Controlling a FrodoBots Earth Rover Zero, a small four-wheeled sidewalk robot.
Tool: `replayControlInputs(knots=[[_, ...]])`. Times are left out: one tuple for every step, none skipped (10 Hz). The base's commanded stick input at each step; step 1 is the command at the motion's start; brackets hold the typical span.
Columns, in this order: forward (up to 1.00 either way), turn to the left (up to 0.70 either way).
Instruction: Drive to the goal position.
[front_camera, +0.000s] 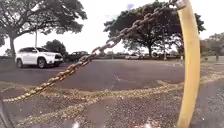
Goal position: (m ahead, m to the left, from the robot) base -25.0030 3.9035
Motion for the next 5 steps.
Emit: replayControlInputs(knots=[[-0.7,0.0],[-0.7,0.0],[-0.7,0.0],[-0.7,0.0],[-0.7,0.0]])
